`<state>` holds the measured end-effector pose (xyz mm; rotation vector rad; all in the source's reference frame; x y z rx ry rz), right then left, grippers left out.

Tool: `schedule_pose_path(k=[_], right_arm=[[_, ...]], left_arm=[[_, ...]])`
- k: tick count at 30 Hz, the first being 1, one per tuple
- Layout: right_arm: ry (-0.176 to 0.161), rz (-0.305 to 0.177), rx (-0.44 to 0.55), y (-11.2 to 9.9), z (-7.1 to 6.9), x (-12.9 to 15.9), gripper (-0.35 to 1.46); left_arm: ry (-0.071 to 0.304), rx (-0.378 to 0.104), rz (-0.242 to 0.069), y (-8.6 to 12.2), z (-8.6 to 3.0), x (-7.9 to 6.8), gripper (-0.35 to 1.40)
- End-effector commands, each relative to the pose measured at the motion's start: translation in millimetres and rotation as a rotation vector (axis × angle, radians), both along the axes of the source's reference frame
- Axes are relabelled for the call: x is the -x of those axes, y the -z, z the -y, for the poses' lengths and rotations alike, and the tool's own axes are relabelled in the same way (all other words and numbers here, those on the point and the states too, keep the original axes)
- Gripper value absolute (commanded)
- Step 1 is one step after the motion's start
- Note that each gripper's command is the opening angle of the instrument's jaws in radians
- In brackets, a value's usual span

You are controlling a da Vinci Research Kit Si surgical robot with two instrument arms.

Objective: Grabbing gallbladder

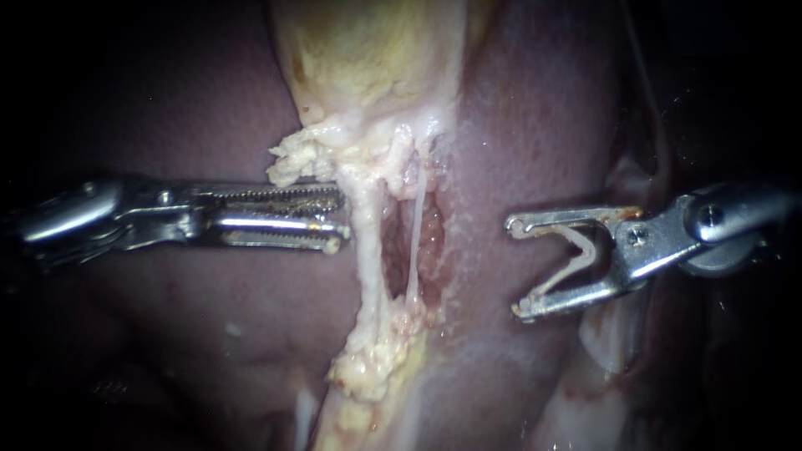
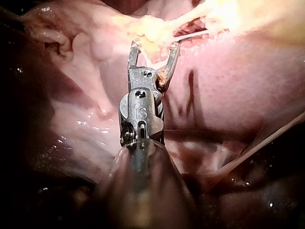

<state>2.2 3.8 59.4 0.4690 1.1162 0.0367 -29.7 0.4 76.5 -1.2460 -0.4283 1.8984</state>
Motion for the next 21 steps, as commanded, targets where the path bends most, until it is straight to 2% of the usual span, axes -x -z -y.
schedule_pose_path(k=[1,7,11,13,16,18,21], right_arm=[[0.000,0.000,0.000,0.0,0.0,0.0,0.50],[0.000,0.000,0.000,0.0,0.0,0.1,0.50],[0.000,0.000,0.000,0.0,0.0,0.1,0.50],[0.000,0.000,0.000,0.0,0.0,0.1,0.50],[0.000,0.000,0.000,0.0,0.0,0.1,0.50],[0.000,0.000,0.000,0.0,0.0,0.1,0.50],[0.000,0.000,0.000,0.0,0.0,0.1,0.50]], left_arm=[[-0.001,0.001,0.002,0.1,0.1,-0.1,0.42],[-0.006,-0.001,0.012,1.6,1.0,-2.2,0.69],[-0.004,-0.001,0.008,3.5,0.8,-4.2,0.76],[-0.010,0.025,0.000,4.6,0.2,-5.1,0.76],[-0.020,0.066,-0.020,6.1,-1.2,-5.5,0.74],[-0.024,0.099,-0.026,6.7,-1.9,-5.5,0.71],[-0.016,0.119,-0.040,7.1,-2.9,-4.7,0.69]])
